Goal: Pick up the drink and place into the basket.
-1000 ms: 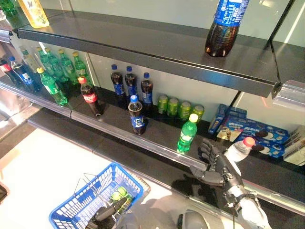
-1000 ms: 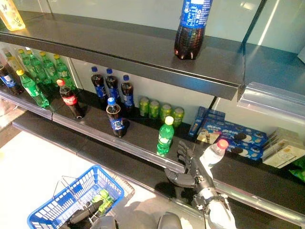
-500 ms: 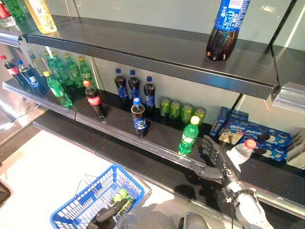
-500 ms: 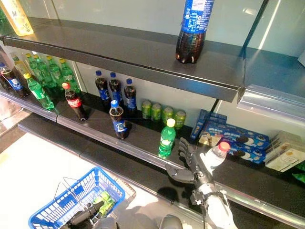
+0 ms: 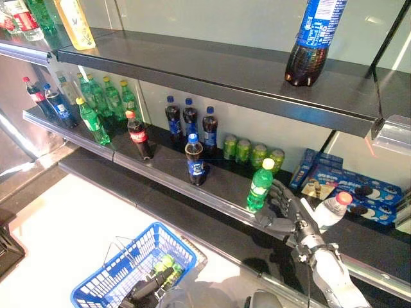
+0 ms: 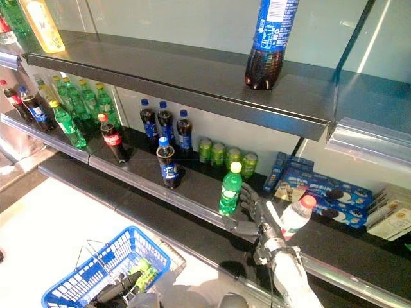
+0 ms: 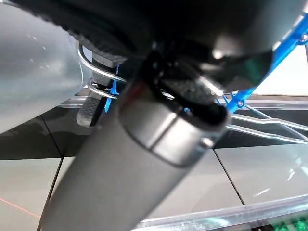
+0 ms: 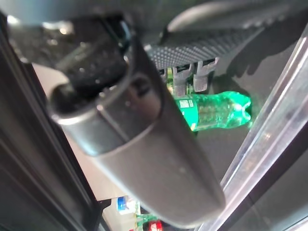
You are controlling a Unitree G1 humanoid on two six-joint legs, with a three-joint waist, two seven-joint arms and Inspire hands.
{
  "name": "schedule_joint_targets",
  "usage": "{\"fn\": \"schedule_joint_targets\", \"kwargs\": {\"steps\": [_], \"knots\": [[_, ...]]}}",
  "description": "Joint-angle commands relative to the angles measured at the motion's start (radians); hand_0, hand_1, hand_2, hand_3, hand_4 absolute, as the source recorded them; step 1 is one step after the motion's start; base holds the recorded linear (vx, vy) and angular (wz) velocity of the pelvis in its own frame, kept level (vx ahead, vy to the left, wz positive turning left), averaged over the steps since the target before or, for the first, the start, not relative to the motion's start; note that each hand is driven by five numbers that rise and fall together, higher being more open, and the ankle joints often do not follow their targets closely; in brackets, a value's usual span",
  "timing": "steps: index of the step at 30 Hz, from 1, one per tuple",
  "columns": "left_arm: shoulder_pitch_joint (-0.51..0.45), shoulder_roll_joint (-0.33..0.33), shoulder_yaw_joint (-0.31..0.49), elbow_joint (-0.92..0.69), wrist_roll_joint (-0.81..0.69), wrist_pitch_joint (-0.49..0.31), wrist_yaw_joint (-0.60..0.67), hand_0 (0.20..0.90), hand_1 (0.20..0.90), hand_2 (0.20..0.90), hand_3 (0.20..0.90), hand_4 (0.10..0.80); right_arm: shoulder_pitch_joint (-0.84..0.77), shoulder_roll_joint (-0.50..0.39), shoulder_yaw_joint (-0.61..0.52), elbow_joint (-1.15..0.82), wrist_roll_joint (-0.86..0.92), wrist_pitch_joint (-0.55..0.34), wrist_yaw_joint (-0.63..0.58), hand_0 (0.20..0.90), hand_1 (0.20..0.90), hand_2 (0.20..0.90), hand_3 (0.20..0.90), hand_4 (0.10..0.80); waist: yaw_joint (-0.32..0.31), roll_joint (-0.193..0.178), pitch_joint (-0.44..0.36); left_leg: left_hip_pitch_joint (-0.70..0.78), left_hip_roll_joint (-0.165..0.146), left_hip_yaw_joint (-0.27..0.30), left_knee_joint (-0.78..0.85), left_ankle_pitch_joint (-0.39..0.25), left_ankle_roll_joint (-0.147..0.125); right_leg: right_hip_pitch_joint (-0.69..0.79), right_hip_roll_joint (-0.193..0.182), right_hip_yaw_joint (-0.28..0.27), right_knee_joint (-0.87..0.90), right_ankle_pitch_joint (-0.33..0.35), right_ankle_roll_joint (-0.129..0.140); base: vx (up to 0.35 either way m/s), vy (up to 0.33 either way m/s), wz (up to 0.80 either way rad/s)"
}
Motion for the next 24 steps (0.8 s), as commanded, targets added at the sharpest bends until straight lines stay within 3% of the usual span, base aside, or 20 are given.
{"fn": "schedule_joint_targets", "kwargs": {"steps": [1,24], "knots": [[0.097,-0.026,-0.122,-0.044,0.137,0.071,-0.131,0.300,0.300,0.300,0.200,0.100,-0.173,0.030,-0.042,-0.015,0.000,-0.061,-0.047,0.900,0.900,0.900,0.900,0.800,0.032,-0.017,-0.002,-0.008,0.008,0.014,0.070,0.181,0.031,0.041,-0.001,0.006,-0.111,0.193,0.055,0.035,0.011,0.12],[0.077,-0.015,-0.143,-0.024,0.182,0.102,-0.139,0.300,0.300,0.300,0.200,0.100,-0.393,0.051,-0.057,0.210,0.032,0.014,-0.129,0.900,0.900,0.900,0.900,0.800,0.075,-0.005,-0.010,0.009,-0.013,-0.005,0.078,0.154,0.035,0.071,-0.008,-0.021,-0.103,0.181,0.042,0.011,0.003,0.03]]}}
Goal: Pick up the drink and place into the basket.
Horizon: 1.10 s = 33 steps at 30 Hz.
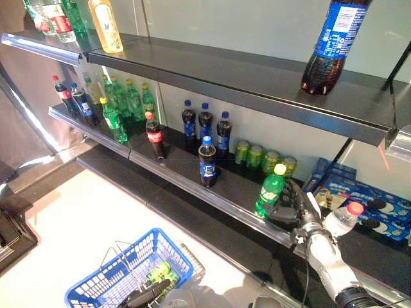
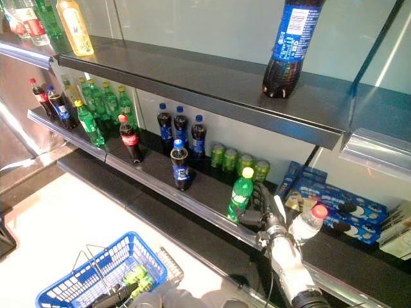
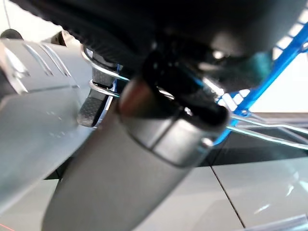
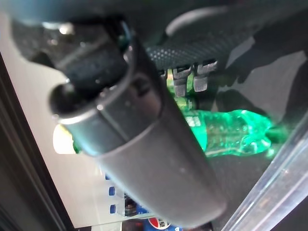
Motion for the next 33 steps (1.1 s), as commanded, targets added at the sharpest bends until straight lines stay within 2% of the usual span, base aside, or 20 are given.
{"fn": "schedule_joint_targets", "kwargs": {"steps": [1,21,22,23,24,25,33], "knots": [[0.073,-0.051,-0.144,-0.083,0.089,0.081,-0.139,0.300,0.300,0.300,0.200,0.100,-0.192,0.023,-0.058,-0.027,0.030,-0.062,-0.018,0.900,0.900,0.900,0.900,0.800,0.021,-0.009,-0.001,-0.007,0.003,0.019,0.094,0.141,0.024,0.038,0.007,0.010,-0.103,0.183,0.039,0.013,0.013,0.09],[0.058,-0.056,-0.176,-0.059,0.084,0.080,-0.148,0.300,0.300,0.300,0.200,0.100,-0.238,0.074,-0.039,-0.006,0.132,-0.020,0.041,0.900,0.900,0.900,0.900,0.800,0.027,-0.002,-0.005,0.009,-0.017,0.020,0.094,0.115,0.028,0.052,-0.003,-0.005,-0.096,0.176,0.030,0.002,0.002,0.01],[0.057,-0.057,-0.179,-0.058,0.083,0.077,-0.147,0.300,0.300,0.300,0.200,0.100,-0.239,0.079,-0.044,-0.004,0.166,-0.012,0.050,0.719,0.719,0.719,0.689,0.589,0.026,-0.001,-0.004,0.010,-0.018,0.020,0.093,0.115,0.027,0.052,-0.003,-0.005,-0.095,0.176,0.030,0.000,0.000,0.00],[0.057,-0.057,-0.180,-0.057,0.083,0.077,-0.148,0.300,0.300,0.300,0.200,0.100,-0.240,0.080,-0.045,-0.003,0.175,-0.010,0.052,0.719,0.719,0.719,0.689,0.589,0.026,-0.001,-0.003,0.010,-0.018,0.020,0.093,0.114,0.027,0.052,-0.004,-0.005,-0.095,0.176,0.030,0.000,0.000,0.00],[0.057,-0.056,-0.182,-0.056,0.082,0.077,-0.150,0.300,0.300,0.300,0.200,0.100,-0.242,0.084,-0.049,-0.001,0.206,-0.004,0.067,0.326,0.326,0.326,0.230,0.130,0.026,0.000,-0.003,0.012,-0.019,0.021,0.091,0.113,0.027,0.053,-0.004,-0.006,-0.095,0.175,0.030,0.000,0.000,0.00],[0.056,-0.056,-0.183,-0.055,0.081,0.078,-0.149,0.300,0.300,0.300,0.200,0.100,-0.241,0.088,-0.052,0.001,0.221,-0.001,0.075,0.300,0.300,0.300,0.200,0.100,0.026,0.000,-0.003,0.013,-0.020,0.021,0.091,0.112,0.026,0.054,-0.004,-0.006,-0.096,0.175,0.029,0.000,0.000,0.00],[0.057,-0.061,-0.195,-0.047,0.079,0.073,-0.149,0.300,0.300,0.300,0.200,0.100,-0.224,0.123,-0.064,0.011,0.254,0.001,0.080,0.300,0.300,0.300,0.200,0.100,0.026,0.002,-0.003,0.016,-0.024,0.025,0.093,0.100,0.030,0.057,-0.009,-0.012,-0.092,0.175,0.029,0.000,0.000,0.00]]}}
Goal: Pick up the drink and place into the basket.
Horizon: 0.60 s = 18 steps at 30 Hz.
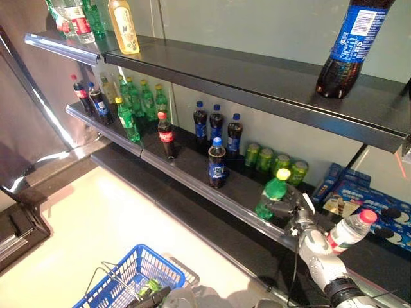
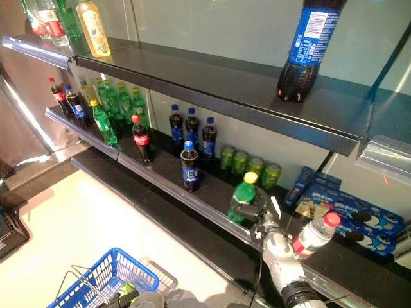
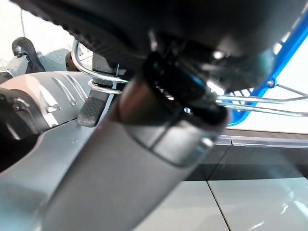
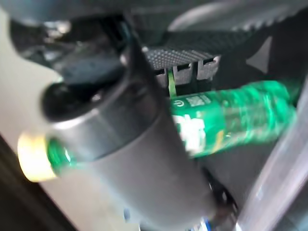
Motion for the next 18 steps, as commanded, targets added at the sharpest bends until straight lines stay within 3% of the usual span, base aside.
{"fn": "schedule_joint_targets", "kwargs": {"steps": [1,18], "knots": [[0.030,-0.063,-0.186,-0.067,0.079,0.051,-0.150,0.300,0.300,0.300,0.200,0.100,-0.145,0.046,0.004,-0.080,0.019,-0.068,0.056,0.300,0.300,0.300,0.200,0.100,0.008,-0.008,-0.009,-0.002,-0.002,0.031,0.111,0.087,0.028,0.032,0.015,0.006,-0.093,0.183,0.021,0.000,0.000,0.00],[0.026,-0.065,-0.190,-0.077,0.067,0.050,-0.142,0.300,0.300,0.300,0.200,0.100,-0.140,0.033,-0.012,-0.141,-0.072,-0.118,0.038,0.300,0.300,0.300,0.200,0.100,0.001,-0.006,-0.004,-0.003,-0.005,0.032,0.106,0.078,0.032,0.026,0.019,0.011,-0.091,0.180,0.020,0.000,0.000,0.00]]}}
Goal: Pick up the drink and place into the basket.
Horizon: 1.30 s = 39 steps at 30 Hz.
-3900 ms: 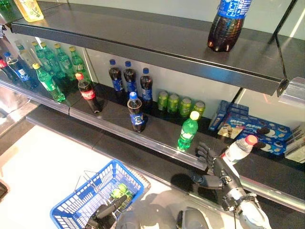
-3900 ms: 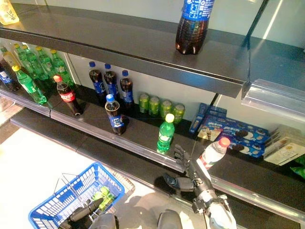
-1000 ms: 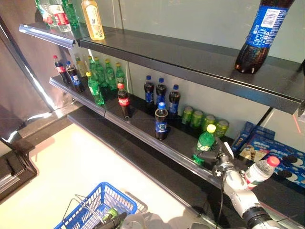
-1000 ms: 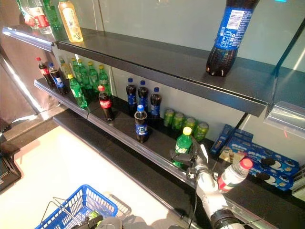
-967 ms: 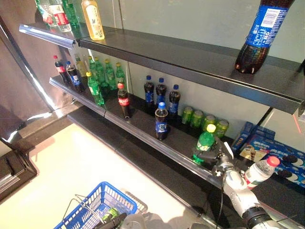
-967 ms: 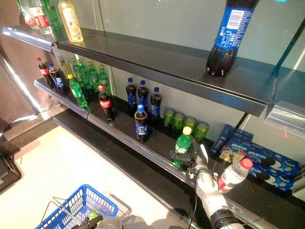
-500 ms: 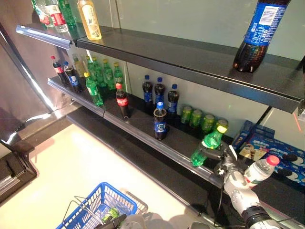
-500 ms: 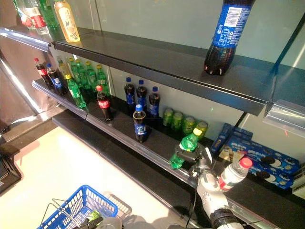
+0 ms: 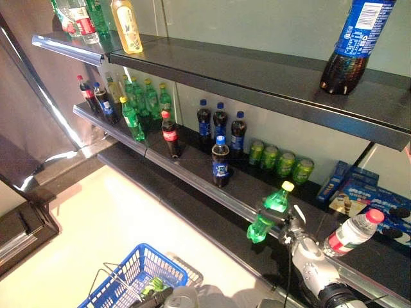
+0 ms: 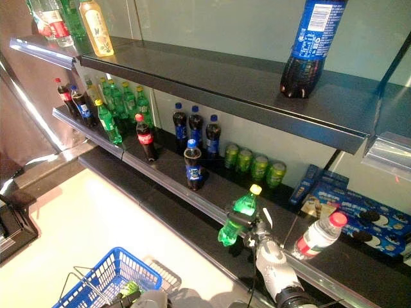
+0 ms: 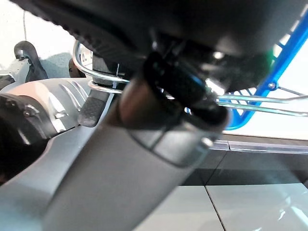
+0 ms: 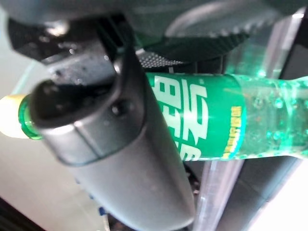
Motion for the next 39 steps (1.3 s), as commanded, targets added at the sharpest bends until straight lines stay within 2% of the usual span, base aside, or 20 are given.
{"fn": "schedule_joint_targets", "kwargs": {"steps": [1,12,17,20,28,39], "knots": [[0.037,-0.049,-0.184,-0.085,0.067,0.049,-0.144,0.300,0.300,0.300,0.200,0.100,-0.183,-0.012,-0.103,-0.161,-0.063,-0.160,0.020,0.300,0.300,0.300,0.200,0.100,-0.001,-0.026,-0.017,-0.006,0.000,0.034,0.109,0.074,0.030,0.022,0.023,0.011,-0.091,0.181,0.017,0.000,0.000,0.00],[0.043,-0.041,-0.155,-0.099,0.073,0.039,-0.151,0.300,0.300,0.300,0.200,0.100,-0.161,-0.055,-0.086,-0.323,-0.178,-0.226,0.073,0.300,0.300,0.300,0.200,0.100,-0.009,-0.033,-0.008,-0.007,0.000,0.036,0.085,0.062,0.037,0.015,0.027,0.021,-0.110,0.192,0.025,0.000,0.000,0.00],[0.041,-0.035,-0.136,-0.114,0.054,0.033,-0.145,0.300,0.300,0.300,0.200,0.100,-0.141,-0.095,-0.078,-0.412,-0.187,-0.252,0.116,0.300,0.300,0.300,0.200,0.100,-0.019,-0.041,-0.024,0.025,-0.002,0.044,-0.020,0.066,0.047,0.027,0.038,0.044,-0.201,0.220,0.036,-0.045,-0.016,-0.02],[0.028,-0.031,-0.125,-0.127,0.034,0.030,-0.145,0.300,0.300,0.300,0.200,0.100,-0.132,-0.122,-0.084,-0.451,-0.171,-0.257,0.142,0.300,0.300,0.300,0.200,0.100,-0.028,-0.046,-0.042,0.036,-0.004,0.050,-0.091,0.091,0.050,0.033,0.046,0.053,-0.272,0.242,0.040,-0.128,-0.028,-0.07],[-0.037,-0.051,-0.112,-0.126,-0.008,-0.024,-0.114,0.300,0.300,0.300,0.200,0.100,-0.129,-0.180,-0.101,-0.484,-0.179,-0.276,0.198,0.300,0.300,0.300,0.200,0.100,-0.047,-0.053,-0.093,0.054,0.013,0.106,-0.290,0.171,0.023,0.068,0.074,0.049,-0.458,0.293,0.031,-0.153,-0.010,-0.05],[-0.106,-0.081,-0.081,-0.100,-0.038,-0.071,-0.096,0.300,0.300,0.300,0.200,0.100,-0.064,-0.172,-0.108,-0.525,-0.148,-0.309,0.255,0.300,0.300,0.300,0.200,0.100,-0.069,-0.055,-0.154,0.090,0.029,0.178,-0.429,0.192,0.008,0.093,0.084,0.020,-0.610,0.346,0.041,-0.120,-0.017,-0.05]]}}
